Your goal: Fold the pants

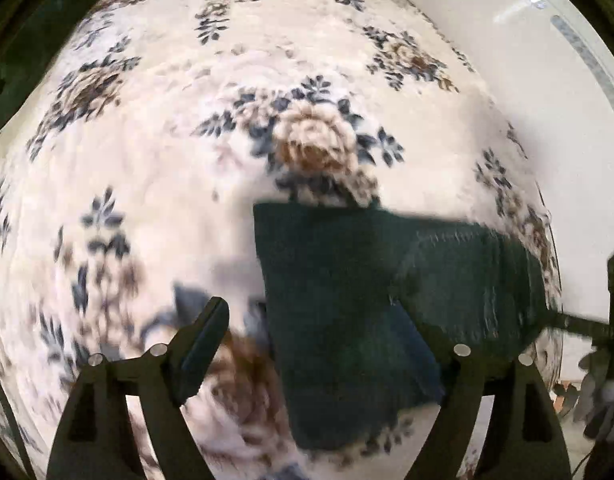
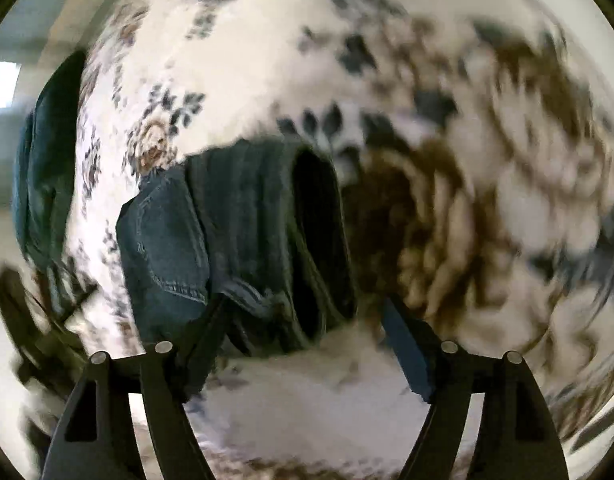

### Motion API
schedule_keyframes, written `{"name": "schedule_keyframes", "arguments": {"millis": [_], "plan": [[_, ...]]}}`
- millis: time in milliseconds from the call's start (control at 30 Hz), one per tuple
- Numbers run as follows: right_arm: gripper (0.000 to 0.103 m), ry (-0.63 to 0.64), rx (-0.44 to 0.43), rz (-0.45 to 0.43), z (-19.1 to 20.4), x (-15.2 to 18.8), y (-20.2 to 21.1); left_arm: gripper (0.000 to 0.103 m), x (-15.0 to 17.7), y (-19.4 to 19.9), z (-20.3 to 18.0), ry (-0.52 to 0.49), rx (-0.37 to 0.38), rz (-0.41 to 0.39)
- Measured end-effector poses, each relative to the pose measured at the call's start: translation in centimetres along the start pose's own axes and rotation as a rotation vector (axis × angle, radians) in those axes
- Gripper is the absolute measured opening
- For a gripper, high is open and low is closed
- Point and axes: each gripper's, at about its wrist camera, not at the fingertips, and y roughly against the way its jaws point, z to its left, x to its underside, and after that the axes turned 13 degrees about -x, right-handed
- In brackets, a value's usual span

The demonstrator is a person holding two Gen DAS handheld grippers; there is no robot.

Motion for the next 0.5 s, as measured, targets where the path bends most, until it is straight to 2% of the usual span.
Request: {"name": "schedule_keyframes", "arguments": {"millis": [33,67,100,167,200,300,367,400,433,467,500], "plan": [[0.081,0.015,-0.001,-0.004,0.4,-0.4,-0.2,0.083,-0.9,-1.0,-0.1,-0.019,0.01,0.03],[0.081,0.006,-0.042,-0.005,0.5,-1.2,-0.5,0.083,-1.5,-2.1,0.2,-0.027,0.006,0.05],[0.081,-0.023,-0.07,-0.012,0.4,-1.9,-0.5,0.083,-2.2,-3.1,0.2,-0.035,-0.004,0.068],[0.081,-0.12,-0.117,-0.017,-0.6,-3.2,-1.0,0.083,-2.3,-5.4,-0.6,-0.056,0.02,0.122],[0.081,-0.167,-0.165,-0.023,-1.3,-4.0,-1.3,0.083,-2.1,-6.5,-0.8,-0.052,0.005,0.145],[0.081,-0.322,-0.328,-0.062,-3.8,-5.7,-2.2,0.086,-1.3,-8.2,-0.6,0.002,0.025,0.17],[0.081,-0.418,-0.434,-0.023,-5.4,-6.6,-4.0,0.086,-1.1,-8.5,-0.1,0.038,0.047,0.17],[0.074,-0.486,-0.506,0.004,-6.0,-7.1,-5.6,0.087,-1.0,-8.6,0.1,0.051,0.056,0.169],[0.039,-0.519,-0.538,0.007,-6.0,-7.3,-6.6,0.09,-0.7,-8.6,0.2,0.058,0.059,0.162],[0.018,-0.5,-0.559,-0.004,-5.6,-7.6,-6.6,0.09,-0.5,-8.5,0.2,0.06,0.066,0.155],[0.01,-0.446,-0.524,-0.044,-4.6,-8.1,-5.7,0.09,-0.4,-8.5,0.2,0.06,0.072,0.146]]}}
